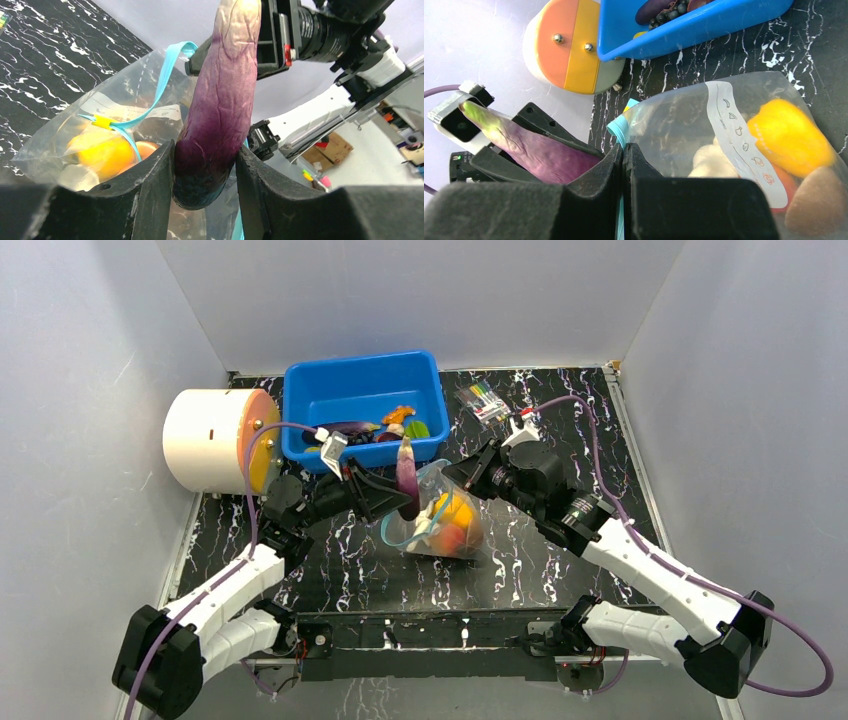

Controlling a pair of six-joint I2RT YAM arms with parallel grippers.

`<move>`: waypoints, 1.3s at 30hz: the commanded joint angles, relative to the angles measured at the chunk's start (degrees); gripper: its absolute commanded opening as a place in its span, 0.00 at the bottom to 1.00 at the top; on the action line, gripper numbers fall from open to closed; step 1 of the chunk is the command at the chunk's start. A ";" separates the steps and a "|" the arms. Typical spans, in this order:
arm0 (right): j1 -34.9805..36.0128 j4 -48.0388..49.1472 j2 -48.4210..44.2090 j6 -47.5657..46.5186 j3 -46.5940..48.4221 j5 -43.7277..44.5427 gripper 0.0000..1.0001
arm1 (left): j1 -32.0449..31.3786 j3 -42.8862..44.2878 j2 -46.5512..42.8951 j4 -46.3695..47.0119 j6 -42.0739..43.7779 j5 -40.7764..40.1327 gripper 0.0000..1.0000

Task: Place the food in the zip-top bag and seal the zipper
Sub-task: Place the fake vegetable in the zipper food storage bag.

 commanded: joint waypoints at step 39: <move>0.18 2.77 -3.66 -4.32 -1.07 1.53 0.00 | -5.06 13.94 -4.22 -46.14 34.66 -16.91 0.62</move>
